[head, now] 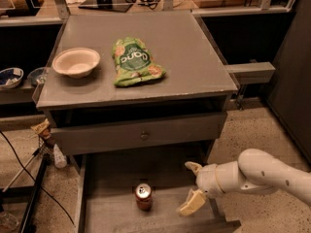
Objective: Pick coke can from middle drawer and place on counter
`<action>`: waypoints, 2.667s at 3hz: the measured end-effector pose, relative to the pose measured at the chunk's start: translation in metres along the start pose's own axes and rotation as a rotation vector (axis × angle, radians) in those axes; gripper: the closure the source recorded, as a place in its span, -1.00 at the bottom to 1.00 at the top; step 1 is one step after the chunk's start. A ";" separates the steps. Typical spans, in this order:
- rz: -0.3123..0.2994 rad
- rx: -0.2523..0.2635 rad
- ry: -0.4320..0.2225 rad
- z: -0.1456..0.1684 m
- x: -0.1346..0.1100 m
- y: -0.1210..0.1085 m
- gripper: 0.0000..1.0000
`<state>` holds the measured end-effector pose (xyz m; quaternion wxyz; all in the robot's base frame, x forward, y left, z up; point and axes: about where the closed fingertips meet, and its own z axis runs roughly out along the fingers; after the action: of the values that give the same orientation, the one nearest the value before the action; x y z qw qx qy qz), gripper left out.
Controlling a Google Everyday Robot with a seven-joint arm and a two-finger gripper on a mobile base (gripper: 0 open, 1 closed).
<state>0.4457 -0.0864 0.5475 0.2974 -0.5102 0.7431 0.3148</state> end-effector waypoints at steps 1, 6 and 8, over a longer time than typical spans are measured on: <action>-0.007 0.003 -0.034 0.008 0.002 -0.002 -1.00; -0.015 -0.130 -0.178 0.160 0.014 -0.027 -1.00; 0.014 -0.142 -0.200 0.191 0.022 -0.024 -1.00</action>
Offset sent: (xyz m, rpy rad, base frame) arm 0.0436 0.0542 -0.0514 0.1274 -0.0602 0.0397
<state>0.4850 0.0420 0.4074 0.3311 -0.4909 0.6890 0.4178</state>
